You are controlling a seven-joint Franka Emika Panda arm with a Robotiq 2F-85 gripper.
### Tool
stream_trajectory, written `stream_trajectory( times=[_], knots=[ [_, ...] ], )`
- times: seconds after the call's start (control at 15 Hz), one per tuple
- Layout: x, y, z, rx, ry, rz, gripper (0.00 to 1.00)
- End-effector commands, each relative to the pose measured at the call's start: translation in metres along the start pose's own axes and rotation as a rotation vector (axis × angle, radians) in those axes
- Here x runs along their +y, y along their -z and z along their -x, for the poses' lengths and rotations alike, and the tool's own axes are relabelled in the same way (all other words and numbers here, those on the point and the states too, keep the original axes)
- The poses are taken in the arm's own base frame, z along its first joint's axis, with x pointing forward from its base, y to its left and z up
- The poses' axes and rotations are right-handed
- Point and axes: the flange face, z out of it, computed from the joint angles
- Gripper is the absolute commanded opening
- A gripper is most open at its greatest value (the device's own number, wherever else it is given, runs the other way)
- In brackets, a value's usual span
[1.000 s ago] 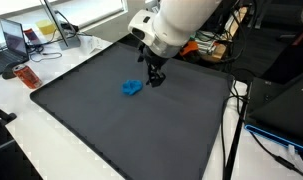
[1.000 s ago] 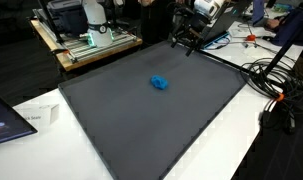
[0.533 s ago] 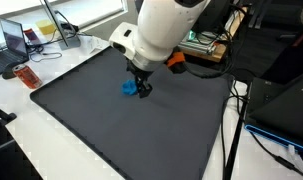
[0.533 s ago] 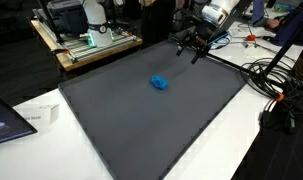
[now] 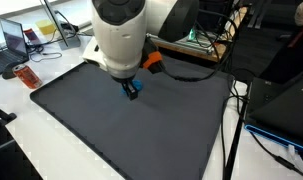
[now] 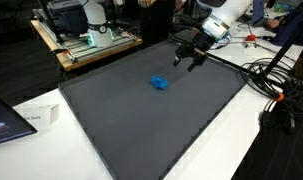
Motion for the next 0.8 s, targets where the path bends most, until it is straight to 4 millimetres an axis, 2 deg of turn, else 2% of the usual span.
stream_trajectory(
  times=[0.0, 0.33, 0.73],
  knots=[
    [0.009, 0.004, -0.016, -0.105, 0.061, -0.006, 1.00],
    [0.017, 0.008, -0.033, -0.181, 0.102, -0.029, 1.00],
    [0.021, 0.002, -0.049, -0.235, 0.198, -0.104, 1.00]
  ],
)
